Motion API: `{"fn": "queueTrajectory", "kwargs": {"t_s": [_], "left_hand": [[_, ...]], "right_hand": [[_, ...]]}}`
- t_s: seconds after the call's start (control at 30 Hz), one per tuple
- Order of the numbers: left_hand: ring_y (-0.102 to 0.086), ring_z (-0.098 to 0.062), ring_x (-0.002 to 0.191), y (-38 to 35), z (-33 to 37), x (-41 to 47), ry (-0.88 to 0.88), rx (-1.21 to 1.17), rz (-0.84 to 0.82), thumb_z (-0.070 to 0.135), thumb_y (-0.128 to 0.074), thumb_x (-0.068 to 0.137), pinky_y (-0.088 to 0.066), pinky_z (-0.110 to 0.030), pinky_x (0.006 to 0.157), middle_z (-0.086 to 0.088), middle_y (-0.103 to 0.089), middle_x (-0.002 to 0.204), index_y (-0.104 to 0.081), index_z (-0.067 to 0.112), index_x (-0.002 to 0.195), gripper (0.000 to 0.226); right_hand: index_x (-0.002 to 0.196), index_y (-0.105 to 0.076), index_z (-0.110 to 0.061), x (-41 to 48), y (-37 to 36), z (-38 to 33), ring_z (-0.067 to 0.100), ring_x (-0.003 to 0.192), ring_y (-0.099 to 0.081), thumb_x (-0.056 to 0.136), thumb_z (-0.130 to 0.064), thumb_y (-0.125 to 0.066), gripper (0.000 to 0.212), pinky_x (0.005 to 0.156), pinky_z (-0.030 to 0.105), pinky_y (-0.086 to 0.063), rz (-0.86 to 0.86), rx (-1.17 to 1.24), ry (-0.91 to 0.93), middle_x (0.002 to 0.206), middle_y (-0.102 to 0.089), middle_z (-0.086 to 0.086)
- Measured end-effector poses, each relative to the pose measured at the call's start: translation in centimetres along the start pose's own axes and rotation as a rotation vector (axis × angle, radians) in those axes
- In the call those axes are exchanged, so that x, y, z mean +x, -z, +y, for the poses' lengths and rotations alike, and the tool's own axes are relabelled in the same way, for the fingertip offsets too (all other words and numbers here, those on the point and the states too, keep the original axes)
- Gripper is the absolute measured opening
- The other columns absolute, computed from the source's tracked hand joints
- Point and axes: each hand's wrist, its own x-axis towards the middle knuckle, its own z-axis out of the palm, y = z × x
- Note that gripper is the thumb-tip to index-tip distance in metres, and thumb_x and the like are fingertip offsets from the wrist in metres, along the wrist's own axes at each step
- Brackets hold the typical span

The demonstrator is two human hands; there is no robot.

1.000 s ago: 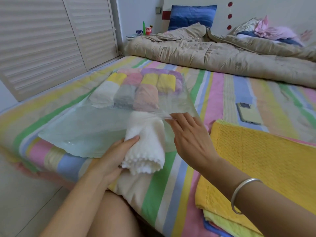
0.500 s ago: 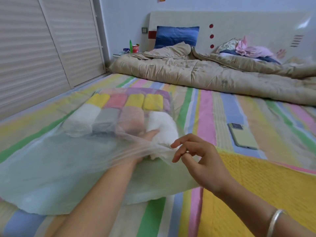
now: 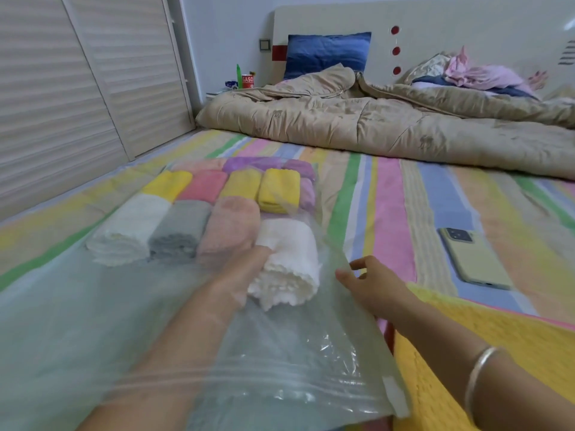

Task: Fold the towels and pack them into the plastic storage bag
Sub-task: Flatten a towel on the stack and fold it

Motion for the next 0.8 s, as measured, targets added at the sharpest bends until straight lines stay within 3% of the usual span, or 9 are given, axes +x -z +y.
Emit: {"fn": "queueTrajectory", "kwargs": {"t_s": [0.1,0.17,0.23,0.27,0.37,0.47,0.6,0.7,0.8], "left_hand": [[-0.06,-0.01,0.04,-0.4,-0.7,-0.2,-0.009,-0.084,-0.109,0.013,-0.048,0.097,-0.044,-0.017,0.037,-0.003,-0.064,0.05,-0.059,0.003,0.085,0.02],[-0.071,-0.013,0.065,-1.0,-0.6,0.6,-0.019,-0.219,-0.132,0.02,-0.057,0.092,-0.057,-0.02,0.059,-0.015,-0.073,0.084,-0.063,0.0,0.104,0.024],[-0.067,-0.024,0.106,-1.5,-0.3,1.7,-0.077,-0.3,-0.09,0.032,-0.068,0.08,-0.055,-0.035,0.089,-0.015,-0.062,0.127,-0.053,0.007,0.132,0.06],[-0.062,-0.025,0.114,-1.9,0.2,1.8,-0.086,-0.321,-0.091,0.037,-0.07,0.077,-0.053,-0.037,0.093,-0.011,-0.057,0.135,-0.049,0.009,0.137,0.07],[-0.059,-0.027,0.113,-2.9,1.4,3.5,-0.113,-0.214,-0.011,0.036,-0.062,0.09,-0.049,-0.036,0.094,-0.013,-0.058,0.129,-0.048,0.004,0.136,0.058],[-0.056,-0.029,0.121,-3.0,2.0,5.4,-0.204,0.043,0.039,0.047,-0.068,0.08,-0.045,-0.042,0.103,-0.012,-0.052,0.14,-0.036,0.016,0.147,0.08],[-0.044,-0.03,0.131,-2.5,1.9,6.0,-0.432,0.67,0.249,0.045,-0.052,0.092,-0.033,-0.036,0.108,-0.016,-0.045,0.144,-0.038,0.006,0.142,0.065],[-0.039,-0.032,0.134,-2.9,2.5,3.8,-0.588,0.892,0.413,0.034,-0.048,0.095,-0.031,-0.04,0.11,-0.016,-0.039,0.148,-0.032,0.009,0.147,0.059],[-0.035,-0.03,0.138,-3.7,1.2,2.1,-0.904,1.129,0.349,0.041,-0.036,0.095,-0.029,-0.047,0.113,-0.011,-0.041,0.149,-0.041,0.016,0.144,0.055]], "right_hand": [[0.106,-0.06,-0.015,-0.7,-0.5,0.2,0.019,0.079,-0.068,0.095,-0.031,-0.056,0.019,0.074,0.035,-0.056,-0.009,0.128,0.054,0.089,-0.07,0.001],[0.099,-0.06,-0.017,-1.5,-0.3,0.3,0.021,0.075,-0.07,0.095,-0.026,-0.056,0.011,0.071,0.038,-0.058,-0.023,0.208,0.072,0.085,-0.073,0.003],[0.098,-0.06,-0.019,-2.2,0.2,0.2,0.022,0.073,-0.071,0.096,-0.025,-0.055,0.008,0.068,0.036,-0.058,-0.029,0.283,0.091,0.083,-0.074,0.004],[0.098,-0.06,-0.019,-2.4,0.5,0.1,0.021,0.073,-0.071,0.096,-0.025,-0.055,0.008,0.066,0.035,-0.058,-0.034,0.302,0.099,0.083,-0.074,0.004],[0.098,-0.06,-0.02,-2.7,0.9,-0.1,0.018,0.068,-0.071,0.097,-0.024,-0.054,0.007,0.06,0.031,-0.056,-0.056,0.303,0.114,0.08,-0.074,0.002],[0.098,-0.059,-0.021,-3.0,0.5,0.3,0.018,0.066,-0.071,0.096,-0.024,-0.054,0.006,0.06,0.033,-0.056,-0.076,0.288,0.117,0.079,-0.074,0.002],[0.099,-0.06,-0.021,-3.2,-0.2,1.4,0.015,0.065,-0.071,0.096,-0.025,-0.055,0.007,0.059,0.031,-0.057,-0.099,0.336,0.093,0.078,-0.075,0.0],[0.098,-0.062,-0.02,-3.1,-0.4,1.5,0.013,0.064,-0.071,0.096,-0.025,-0.057,0.008,0.059,0.029,-0.057,-0.088,0.384,0.102,0.078,-0.075,0.0],[0.097,-0.062,-0.021,-2.9,-0.7,1.5,0.013,0.063,-0.07,0.096,-0.026,-0.057,0.006,0.063,0.033,-0.058,-0.088,0.374,0.123,0.075,-0.075,-0.001]]}}
